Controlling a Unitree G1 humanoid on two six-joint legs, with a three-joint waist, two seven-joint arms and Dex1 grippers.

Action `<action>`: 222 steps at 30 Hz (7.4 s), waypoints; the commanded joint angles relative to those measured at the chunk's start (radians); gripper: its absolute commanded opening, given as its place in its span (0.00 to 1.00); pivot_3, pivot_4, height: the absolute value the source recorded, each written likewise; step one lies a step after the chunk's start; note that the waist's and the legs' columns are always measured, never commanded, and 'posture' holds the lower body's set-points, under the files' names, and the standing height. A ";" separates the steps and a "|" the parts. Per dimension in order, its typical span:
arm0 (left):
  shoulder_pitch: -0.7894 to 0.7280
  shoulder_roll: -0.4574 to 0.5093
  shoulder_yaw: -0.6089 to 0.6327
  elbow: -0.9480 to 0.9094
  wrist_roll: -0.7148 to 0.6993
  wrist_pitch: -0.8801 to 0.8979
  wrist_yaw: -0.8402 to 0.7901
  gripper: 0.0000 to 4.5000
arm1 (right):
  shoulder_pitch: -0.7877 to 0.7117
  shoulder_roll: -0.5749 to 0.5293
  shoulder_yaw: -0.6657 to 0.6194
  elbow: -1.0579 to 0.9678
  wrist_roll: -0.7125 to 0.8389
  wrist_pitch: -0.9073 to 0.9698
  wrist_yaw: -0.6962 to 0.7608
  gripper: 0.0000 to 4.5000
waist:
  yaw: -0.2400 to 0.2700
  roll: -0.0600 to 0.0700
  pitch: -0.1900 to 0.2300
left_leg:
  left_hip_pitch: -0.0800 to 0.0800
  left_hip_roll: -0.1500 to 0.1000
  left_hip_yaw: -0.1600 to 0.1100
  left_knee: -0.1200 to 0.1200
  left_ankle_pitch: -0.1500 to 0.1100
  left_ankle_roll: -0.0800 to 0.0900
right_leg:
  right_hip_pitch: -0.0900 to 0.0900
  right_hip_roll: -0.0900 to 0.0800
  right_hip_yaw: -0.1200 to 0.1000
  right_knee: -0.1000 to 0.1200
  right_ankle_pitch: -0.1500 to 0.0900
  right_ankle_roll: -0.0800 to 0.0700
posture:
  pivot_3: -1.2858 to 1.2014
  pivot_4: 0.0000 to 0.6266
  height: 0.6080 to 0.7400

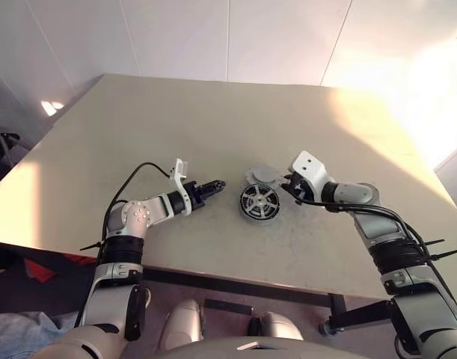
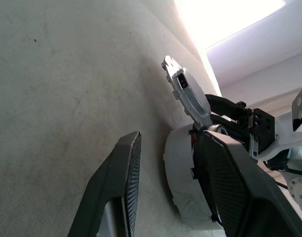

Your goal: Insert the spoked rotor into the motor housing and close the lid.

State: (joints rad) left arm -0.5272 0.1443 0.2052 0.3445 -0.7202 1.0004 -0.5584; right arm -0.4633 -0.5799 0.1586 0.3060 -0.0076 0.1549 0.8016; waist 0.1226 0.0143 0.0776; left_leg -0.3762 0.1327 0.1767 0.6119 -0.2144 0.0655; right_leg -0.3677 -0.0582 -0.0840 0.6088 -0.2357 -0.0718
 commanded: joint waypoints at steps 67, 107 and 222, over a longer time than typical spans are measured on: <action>0.039 -0.042 0.014 -0.048 0.016 -0.054 0.022 0.47 | -0.382 0.147 0.194 0.257 -0.141 -0.140 0.163 0.28 | -0.003 0.000 0.000 | 0.000 0.000 0.000 0.000 -0.001 -0.004 | 0.000 0.000 0.000 0.001 0.000 0.000 | 0.52 0.00 1.00; 0.027 -0.024 0.010 -0.028 0.027 -0.073 0.013 0.47 | -0.411 0.098 0.144 0.315 -0.173 -0.196 0.179 0.28 | 0.000 0.000 0.000 | -0.002 0.001 0.000 0.003 0.000 0.000 | -0.002 0.000 0.000 0.005 0.000 -0.001 | 0.52 0.00 1.00; 0.024 -0.027 -0.010 0.023 0.051 -0.111 0.018 0.47 | 0.028 0.034 0.055 -0.256 -0.108 0.238 0.024 0.28 | -0.030 -0.001 -0.004 | 0.011 0.001 0.000 -0.004 0.000 -0.006 | 0.008 0.001 0.000 -0.001 0.000 -0.002 | 0.52 0.00 1.00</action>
State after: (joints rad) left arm -0.4759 0.1134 0.1926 0.3665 -0.6739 0.9033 -0.5276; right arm -0.4127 -0.5495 0.2078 0.0262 -0.1053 0.3813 0.8417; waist 0.0924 0.0131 0.0738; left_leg -0.3650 0.1337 0.1768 0.6082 -0.2145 0.0588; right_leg -0.3596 -0.0574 -0.0839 0.6078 -0.2351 -0.0733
